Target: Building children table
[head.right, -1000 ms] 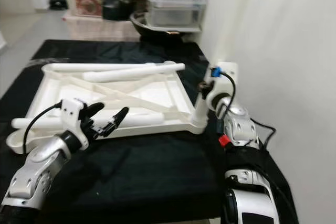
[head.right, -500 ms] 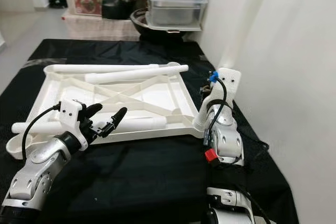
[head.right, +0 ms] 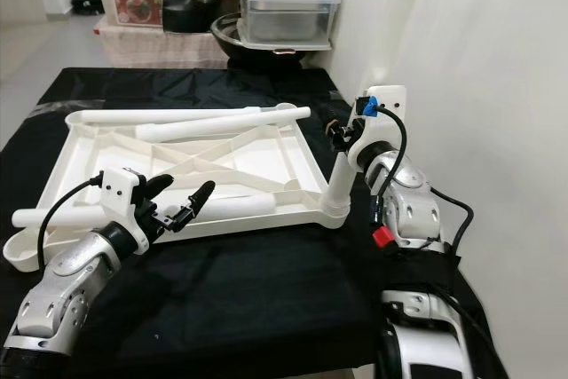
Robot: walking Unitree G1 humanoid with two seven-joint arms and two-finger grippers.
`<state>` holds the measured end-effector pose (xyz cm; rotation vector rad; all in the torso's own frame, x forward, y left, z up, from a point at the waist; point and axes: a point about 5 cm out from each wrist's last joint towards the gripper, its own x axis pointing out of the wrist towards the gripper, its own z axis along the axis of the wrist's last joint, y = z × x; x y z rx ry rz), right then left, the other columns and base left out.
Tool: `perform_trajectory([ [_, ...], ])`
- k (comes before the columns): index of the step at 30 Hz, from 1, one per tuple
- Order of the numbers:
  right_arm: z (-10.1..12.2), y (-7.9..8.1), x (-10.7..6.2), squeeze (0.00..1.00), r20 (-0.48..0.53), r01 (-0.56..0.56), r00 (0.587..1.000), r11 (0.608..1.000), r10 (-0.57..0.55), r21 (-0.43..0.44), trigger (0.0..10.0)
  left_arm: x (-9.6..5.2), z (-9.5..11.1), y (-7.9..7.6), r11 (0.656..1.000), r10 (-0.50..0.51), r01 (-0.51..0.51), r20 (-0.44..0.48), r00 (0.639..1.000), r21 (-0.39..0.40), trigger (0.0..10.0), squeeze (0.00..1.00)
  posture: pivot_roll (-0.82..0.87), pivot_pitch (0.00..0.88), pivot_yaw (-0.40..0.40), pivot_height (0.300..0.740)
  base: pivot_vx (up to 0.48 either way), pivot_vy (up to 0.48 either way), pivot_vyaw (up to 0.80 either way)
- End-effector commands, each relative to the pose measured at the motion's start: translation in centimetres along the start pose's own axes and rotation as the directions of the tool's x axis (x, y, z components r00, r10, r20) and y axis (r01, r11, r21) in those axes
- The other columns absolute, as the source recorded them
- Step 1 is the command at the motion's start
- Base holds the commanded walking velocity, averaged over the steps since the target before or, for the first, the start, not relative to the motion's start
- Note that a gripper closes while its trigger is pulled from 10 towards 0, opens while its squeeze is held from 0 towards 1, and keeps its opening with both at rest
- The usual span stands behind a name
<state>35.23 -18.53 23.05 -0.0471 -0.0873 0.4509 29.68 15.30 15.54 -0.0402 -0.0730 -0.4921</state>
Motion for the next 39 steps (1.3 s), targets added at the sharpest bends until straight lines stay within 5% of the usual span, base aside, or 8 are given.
perform_trajectory([
  [1, -0.6, 2.6, 0.4, 0.0, -0.028, -0.197, 0.98, 0.98, 0.196, -0.011, 10.0, 0.2, -0.2, -0.2, 1.0, -0.011, 0.011, -0.007, 1.0, 0.005, 10.0, 0.0, 0.01, 0.0, -0.098, 0.74, 0.0, 0.0, 0.0],
  [10, -2.7, 3.3, -0.2, 0.0, -0.114, -0.284, 0.951, 0.958, 0.286, 0.035, 0.0, 0.1, -0.3, -0.2, 1.0, -0.013, 0.013, -0.011, 1.0, 0.009, 10.0, 0.0, 0.01, 0.0, -0.094, 0.74, 0.0, 0.0, 0.0],
  [20, -4.7, -1.1, 0.5, 0.0, -0.17, 0.293, 0.948, 0.948, -0.27, 0.128, 0.0, 0.2, -0.2, -0.2, 1.0, -0.019, 0.019, -0.012, 1.0, 0.011, 10.0, 0.0, 0.0, 0.0, -0.09, 0.74, 0.0, 0.0, 0.0],
  [32, -8.4, 2.9, -0.7, 0.0, -0.286, 0.482, 0.851, 0.87, -0.439, 0.099, 0.0, 0.1, -0.2, -0.1, 1.0, -0.014, 0.014, -0.014, 1.0, 0.014, 10.0, 0.0, 0.01, 0.0, -0.09, 0.74, 0.0, 0.0, 0.0],
  [33, -8.3, 3.0, -0.5, 0.0, -0.284, 0.493, 0.847, 0.863, -0.449, 0.108, 10.0, 0.1, -0.2, -0.1, 1.0, -0.013, 0.013, -0.014, 1.0, 0.015, 10.0, 0.0, 0.01, 0.0, -0.09, 0.74, 0.0, 0.0, 0.0],
  [34, -8.3, 3.0, -0.5, 0.0, -0.284, 0.493, 0.847, 0.863, -0.449, 0.108, 10.0, 0.1, -0.2, -0.1, 1.0, -0.013, 0.013, -0.014, 1.0, 0.015, 10.0, 0.0, 0.01, 0.0, -0.09, 0.74, 0.0, 0.0, 0.0],
  [35, -7.9, 2.7, -0.3, 1.0, -0.257, 0.503, 0.849, 0.855, -0.462, 0.126, 10.0, 0.1, -0.1, -0.1, 1.0, -0.013, 0.013, -0.012, 1.0, 0.015, 10.0, 0.0, 0.01, 0.0, -0.089, 0.74, 0.0, 0.0, 0.0],
  [39, -6.3, 1.6, 0.3, 1.0, -0.201, 0.488, 0.865, 0.865, -0.46, 0.118, 10.0, 0.1, -0.2, -0.1, 1.0, -0.015, 0.015, -0.012, 1.0, 0.013, 10.0, 0.0, 0.01, 0.0, -0.087, 0.74, 0.0, 0.0, 0.0],
])
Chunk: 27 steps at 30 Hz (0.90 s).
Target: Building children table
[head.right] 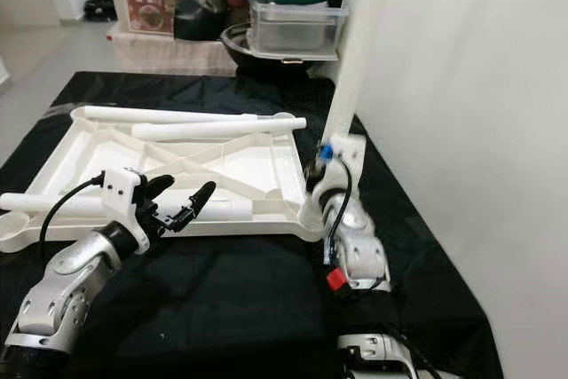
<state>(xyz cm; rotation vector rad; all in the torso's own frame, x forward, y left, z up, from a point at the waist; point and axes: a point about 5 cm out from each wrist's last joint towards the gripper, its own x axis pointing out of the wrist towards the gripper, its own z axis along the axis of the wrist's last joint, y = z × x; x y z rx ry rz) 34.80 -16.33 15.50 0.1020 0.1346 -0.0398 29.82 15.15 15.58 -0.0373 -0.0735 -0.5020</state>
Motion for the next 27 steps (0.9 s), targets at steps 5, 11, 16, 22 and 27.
perform_trajectory([
  [5, 3.7, -1.3, 0.8, 0.0, 0.099, -0.069, 0.993, 0.998, 0.069, -0.004, 10.0, -0.1, -0.2, 0.0, 1.0, -0.004, 0.005, -0.013, 1.0, 0.009, 10.0, 0.0, 0.01, 0.0, -0.089, 0.74, 0.0, 0.0, 0.0],
  [11, 7.8, -1.6, 0.5, 0.0, 0.227, -0.323, 0.916, 0.944, 0.331, -0.071, 10.0, -0.1, -0.3, 0.1, 1.0, -0.003, 0.003, -0.013, 1.0, 0.01, 10.0, 0.0, 0.01, 0.0, -0.088, 0.74, 0.0, 0.0, 0.0],
  [16, 8.5, -1.8, 0.5, 0.0, 0.206, -0.419, 0.872, 0.895, 0.443, -0.152, 9.5, -0.1, -0.2, 0.1, 1.0, -0.002, 0.002, -0.011, 1.0, 0.013, 10.0, 0.0, 0.01, 0.0, -0.091, 0.74, 0.0, 0.0, 0.0],
  [22, 8.2, -2.3, 0.7, 0.0, 0.137, -0.478, 0.853, 0.859, 0.504, -0.185, 0.0, 0.0, -0.1, 0.2, 1.0, -0.002, 0.002, -0.008, 1.0, 0.018, 10.0, 0.0, 0.02, 0.0, -0.096, 0.74, 0.0, 0.0, 0.0],
  [27, 6.2, -4.0, 2.0, 0.0, 0.047, -0.26, 0.963, 0.96, 0.266, -0.107, 0.0, -0.2, -0.2, 0.1, 1.0, -0.001, 0.001, -0.007, 1.0, 0.017, 10.0, 0.0, 0.02, 0.0, -0.094, 0.74, 0.0, 0.0, 0.0],
])
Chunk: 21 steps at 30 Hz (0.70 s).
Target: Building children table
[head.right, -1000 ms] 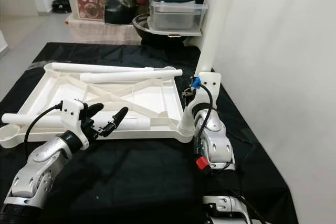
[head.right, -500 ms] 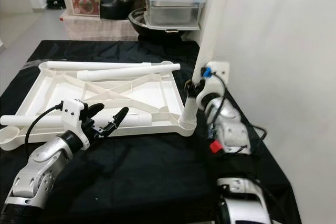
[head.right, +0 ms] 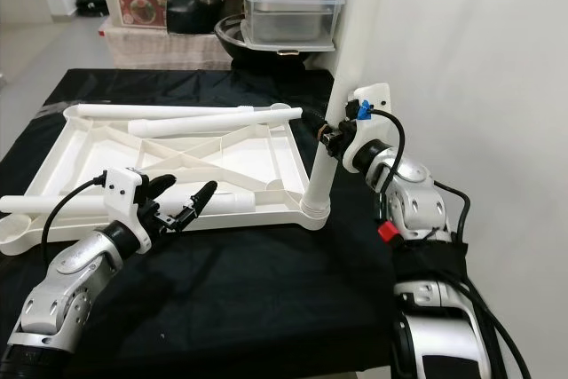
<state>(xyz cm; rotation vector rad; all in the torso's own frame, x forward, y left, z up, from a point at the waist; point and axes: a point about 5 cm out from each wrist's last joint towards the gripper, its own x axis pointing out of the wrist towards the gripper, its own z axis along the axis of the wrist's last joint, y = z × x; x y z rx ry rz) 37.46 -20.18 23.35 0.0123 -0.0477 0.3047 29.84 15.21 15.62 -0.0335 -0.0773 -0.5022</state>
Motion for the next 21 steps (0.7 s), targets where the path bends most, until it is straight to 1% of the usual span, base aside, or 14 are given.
perform_trajectory([
  [1, -2.4, -0.8, -0.5, 0.0, -0.107, 0.077, 0.992, 0.997, -0.074, 0.016, 0.0, -0.1, -0.2, 0.1, 1.0, -0.001, 0.001, -0.01, 1.0, 0.013, 10.0, 0.0, 0.02, 0.0, -0.094, 0.74, 0.0, 0.0, 0.0],
  [6, -2.7, -0.2, -0.5, 0.0, -0.103, 0.069, 0.993, 0.997, -0.065, 0.034, 0.0, -0.1, -0.2, 0.1, 1.0, -0.002, 0.002, -0.01, 1.0, 0.013, 10.0, 0.0, 0.02, 0.0, -0.089, 0.74, 0.0, 0.0, 0.0],
  [7, -3.4, -0.7, -0.6, 0.0, -0.14, 0.204, 0.97, 0.978, -0.197, 0.037, 0.0, -0.1, -0.1, 0.1, 1.0, -0.003, 0.003, -0.01, 1.0, 0.015, 10.0, 0.0, 0.02, 0.0, -0.091, 0.74, 0.0, 0.0, 0.0],
  [8, -4.3, -1.1, -1.0, 0.0, -0.167, 0.362, 0.922, 0.93, -0.349, 0.057, 0.0, 0.0, -0.1, 0.1, 1.0, -0.002, 0.002, -0.01, 1.0, 0.017, 10.0, 0.0, 0.02, 0.0, -0.096, 0.74, 0.0, 0.0, 0.0],
  [9, -5.6, -0.2, -1.5, 0.0, -0.213, 0.442, 0.883, 0.893, -0.418, 0.082, 0.0, 0.0, -0.1, 0.2, 1.0, 0.001, -0.001, -0.009, 1.0, 0.015, 10.0, 0.0, 0.02, 0.0, -0.097, 0.74, 0.0, 0.0, 0.0],
  [10, -5.6, -0.2, -1.5, 0.0, -0.213, 0.442, 0.883, 0.893, -0.418, 0.082, 0.0, 0.0, -0.1, 0.2, 1.0, 0.001, -0.001, -0.009, 1.0, 0.015, 10.0, 0.0, 0.02, 0.0, -0.097, 0.74, 0.0, 0.0, 0.0],
  [11, -6.5, 1.0, -1.9, 0.0, -0.241, 0.48, 0.861, 0.873, -0.449, 0.09, 0.0, -0.1, -0.1, 0.1, 1.0, 0.002, -0.002, -0.011, 1.0, 0.015, 10.0, 0.0, 0.02, 0.0, -0.098, 0.74, 0.0, 0.0, 0.0],
  [12, -6.9, 2.5, -2.0, 0.0, -0.243, 0.468, 0.867, 0.878, -0.434, 0.101, 0.0, -0.2, -0.2, -0.1, 1.0, 0.001, -0.001, -0.013, 1.0, 0.012, 10.0, 0.0, 0.02, 0.0, -0.098, 0.74, 0.0, 0.0, 0.0],
  [13, -6.9, 2.5, -2.0, 0.0, -0.243, 0.468, 0.867, 0.878, -0.434, 0.101, 0.0, -0.2, -0.2, -0.1, 1.0, 0.001, -0.001, -0.013, 1.0, 0.012, 10.0, 0.0, 0.02, 0.0, -0.098, 0.74, 0.0, 0.0, 0.0],
  [14, -7.0, 3.4, -2.0, 0.0, -0.241, 0.451, 0.876, 0.886, -0.417, 0.105, 0.0, -0.2, -0.3, -0.1, 1.0, 0.001, -0.001, -0.015, 1.0, 0.01, 10.0, 0.0, 0.02, 0.0, -0.098, 0.74, 0.0, 0.0, 0.0],
  [17, -6.8, 4.3, -1.8, 0.0, -0.223, 0.417, 0.894, 0.904, -0.389, 0.097, 0.0, -0.3, -0.4, -0.1, 1.0, 0.002, -0.002, -0.02, 1.0, 0.009, 10.0, 0.0, 0.02, 0.0, -0.099, 0.74, 0.0, 0.0, 0.0],
  [19, -6.8, 4.3, -1.8, 0.0, -0.223, 0.417, 0.894, 0.904, -0.389, 0.097, 0.0, -0.3, -0.4, -0.1, 1.0, 0.002, -0.002, -0.02, 1.0, 0.009, 10.0, 0.0, 0.02, 0.0, -0.099, 0.74, 0.0, 0.0, 0.0],
  [20, -6.7, 4.4, -1.6, 1.0, -0.222, 0.402, 0.9, 0.912, -0.375, 0.086, 0.0, -0.3, -0.4, -0.1, 1.0, 0.004, -0.003, -0.02, 1.0, 0.01, 10.0, 0.0, 0.02, 0.0, -0.1, 0.74, 0.0, 0.0, 0.0],
  [21, -6.4, 4.2, -1.3, 1.0, -0.225, 0.392, 0.902, 0.918, -0.369, 0.065, 10.0, -0.2, -0.3, 0.0, 1.0, 0.005, -0.005, -0.019, 1.0, 0.011, 10.0, 0.0, 0.02, 0.0, -0.1, 0.74, 0.0, 0.0, 0.0],
])
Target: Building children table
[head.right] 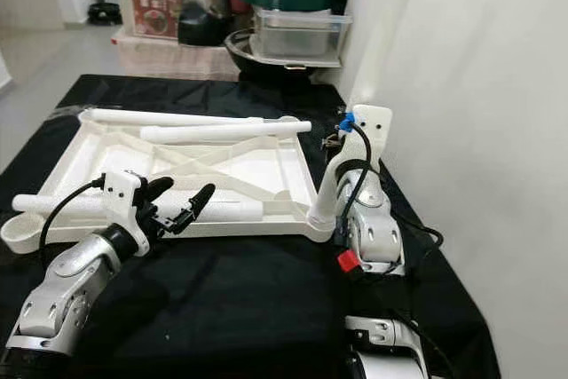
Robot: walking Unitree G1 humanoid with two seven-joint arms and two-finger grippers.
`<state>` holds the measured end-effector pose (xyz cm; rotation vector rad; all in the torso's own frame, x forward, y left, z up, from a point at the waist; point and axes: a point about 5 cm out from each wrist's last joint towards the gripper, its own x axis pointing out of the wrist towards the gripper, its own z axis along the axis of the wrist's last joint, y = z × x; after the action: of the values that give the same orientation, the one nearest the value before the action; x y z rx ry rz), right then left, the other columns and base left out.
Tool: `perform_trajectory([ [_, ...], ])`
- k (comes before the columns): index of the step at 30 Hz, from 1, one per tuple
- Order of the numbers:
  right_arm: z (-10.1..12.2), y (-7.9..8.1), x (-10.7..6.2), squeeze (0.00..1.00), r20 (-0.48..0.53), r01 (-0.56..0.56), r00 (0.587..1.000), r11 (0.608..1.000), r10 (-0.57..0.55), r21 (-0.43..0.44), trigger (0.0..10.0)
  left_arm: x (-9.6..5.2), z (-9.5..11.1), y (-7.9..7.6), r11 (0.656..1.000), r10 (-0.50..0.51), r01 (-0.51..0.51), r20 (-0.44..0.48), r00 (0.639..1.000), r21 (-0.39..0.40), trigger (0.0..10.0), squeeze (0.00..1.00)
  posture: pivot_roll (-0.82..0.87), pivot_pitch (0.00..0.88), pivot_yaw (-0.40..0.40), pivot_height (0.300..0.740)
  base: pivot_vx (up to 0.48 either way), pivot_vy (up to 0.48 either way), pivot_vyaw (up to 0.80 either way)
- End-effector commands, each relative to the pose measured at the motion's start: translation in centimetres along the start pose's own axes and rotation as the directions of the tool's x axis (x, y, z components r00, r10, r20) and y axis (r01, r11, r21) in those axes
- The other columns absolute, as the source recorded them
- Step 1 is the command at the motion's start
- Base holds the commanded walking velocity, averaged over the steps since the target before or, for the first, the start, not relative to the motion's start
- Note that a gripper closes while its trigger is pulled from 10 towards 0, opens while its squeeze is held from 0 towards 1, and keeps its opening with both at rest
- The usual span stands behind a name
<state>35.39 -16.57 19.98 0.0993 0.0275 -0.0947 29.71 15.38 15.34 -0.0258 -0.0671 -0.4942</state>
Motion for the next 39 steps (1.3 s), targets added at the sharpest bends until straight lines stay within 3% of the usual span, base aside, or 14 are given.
perform_trajectory([
  [1, -3.1, -0.2, -0.1, 1.0, -0.151, 0.0, 0.989, 1.0, -0.001, -0.009, 10.0, 0.0, -0.1, -0.1, 1.0, -0.003, 0.003, -0.007, 1.0, 0.006, 10.0, 0.0, 0.02, 0.0, -0.1, 0.74, 0.0, 0.0, 0.0],
  [2, -2.5, -0.6, 0.4, 0.0, -0.146, 0.001, 0.989, 1.0, -0.006, -0.03, 10.0, 0.0, 0.0, 0.0, 1.0, -0.002, 0.002, -0.006, 1.0, 0.006, 10.0, 0.0, 0.02, 0.0, -0.1, 0.74, 0.0, 0.0, 0.0],
  [12, 1.4, -3.8, 1.6, 0.0, -0.031, 0.026, 0.999, 0.999, -0.027, -0.046, 10.0, 0.2, -0.1, -0.1, 1.0, -0.006, 0.006, -0.005, 1.0, 0.005, 10.0, 0.0, 0.01, 0.0, -0.095, 0.74, 0.0, 0.0, 0.0],
  [17, 2.8, -3.4, 1.8, 0.0, 0.02, -0.123, 0.992, 0.992, 0.123, -0.021, 10.0, 0.2, 0.0, 0.0, 1.0, -0.004, 0.004, -0.004, 1.0, 0.005, 10.0, 0.0, 0.01, 0.0, -0.095, 0.74, 0.0, 0.0, 0.0],
  [18, 3.6, -2.9, 1.5, 0.0, 0.052, -0.288, 0.956, 0.957, 0.29, -0.045, 10.0, 0.2, 0.0, 0.0, 1.0, -0.005, 0.005, -0.005, 1.0, 0.006, 10.0, 0.0, 0.01, 0.0, -0.09, 0.74, 0.0, 0.0, 0.0],
  [19, 3.6, -2.9, 1.5, 0.0, 0.052, -0.288, 0.956, 0.957, 0.29, -0.045, 10.0, 0.2, 0.0, 0.0, 1.0, -0.005, 0.005, -0.005, 1.0, 0.006, 10.0, 0.0, 0.01, 0.0, -0.09, 0.74, 0.0, 0.0, 0.0],
  [21, 4.1, -2.6, 0.4, 0.0, 0.021, -0.569, 0.814, 0.804, 0.58, -0.173, 10.0, 0.2, 0.0, 0.0, 1.0, -0.01, 0.01, -0.005, 1.0, 0.008, 10.0, 0.0, 0.01, 0.0, -0.089, 0.74, 0.0, 0.0, 0.0],
  [23, 3.6, -2.8, 0.2, 0.0, -0.037, -0.627, 0.772, 0.751, 0.635, -0.207, 10.0, 0.3, 0.0, 0.0, 1.0, -0.012, 0.012, -0.005, 1.0, 0.008, 10.0, 0.0, 0.01, 0.0, -0.09, 0.74, 0.0, 0.0, 0.0],
  [31, 2.3, -2.9, 0.0, 0.0, -0.115, -0.699, 0.71, 0.677, 0.695, -0.229, 10.0, 0.3, 0.0, -0.2, 1.0, -0.015, 0.015, -0.002, 1.0, 0.007, 10.0, 0.0, 0.01, 0.0, -0.094, 0.74, 0.0, 0.0, 0.0],
  [32, 2.3, -2.9, 0.0, 0.0, -0.114, -0.706, 0.703, 0.671, 0.702, -0.226, 9.1, 0.3, 0.0, -0.2, 1.0, -0.015, 0.015, -0.002, 1.0, 0.007, 10.0, 0.0, 0.01, 0.0, -0.094, 0.74, 0.0, 0.0, 0.0],
  [33, 2.5, -3.0, 0.5, 0.0, -0.086, -0.672, 0.736, 0.711, 0.671, -0.208, 0.0, 0.2, 0.0, 0.0, 1.0, -0.012, 0.012, -0.004, 1.0, 0.009, 10.0, 0.0, 0.02, 0.0, -0.096, 0.74, 0.0, 0.0, 0.0],
  [35, 3.0, -3.6, 1.7, 0.0, -0.034, -0.551, 0.832, 0.817, 0.554, -0.172, 0.0, 0.1, 0.0, 0.1, 1.0, -0.008, 0.008, -0.005, 1.0, 0.01, 10.0, 0.0, 0.02, 0.0, -0.098, 0.74, 0.0, 0.0, 0.0],
  [37, 3.0, -3.6, 1.7, 0.0, -0.034, -0.551, 0.832, 0.817, 0.554, -0.172, 0.0, 0.1, 0.0, 0.1, 1.0, -0.008, 0.008, -0.005, 1.0, 0.01, 10.0, 0.0, 0.02, 0.0, -0.098, 0.74, 0.0, 0.0, 0.0],
  [39, 3.0, -4.7, 2.8, 0.0, 0.02, -0.305, 0.951, 0.948, 0.308, -0.087, 0.0, 0.1, 0.0, 0.1, 1.0, -0.007, 0.007, -0.005, 1.0, 0.01, 10.0, 0.0, 0.01, 0.0, -0.099, 0.74, 0.0, 0.0, 0.0],
])
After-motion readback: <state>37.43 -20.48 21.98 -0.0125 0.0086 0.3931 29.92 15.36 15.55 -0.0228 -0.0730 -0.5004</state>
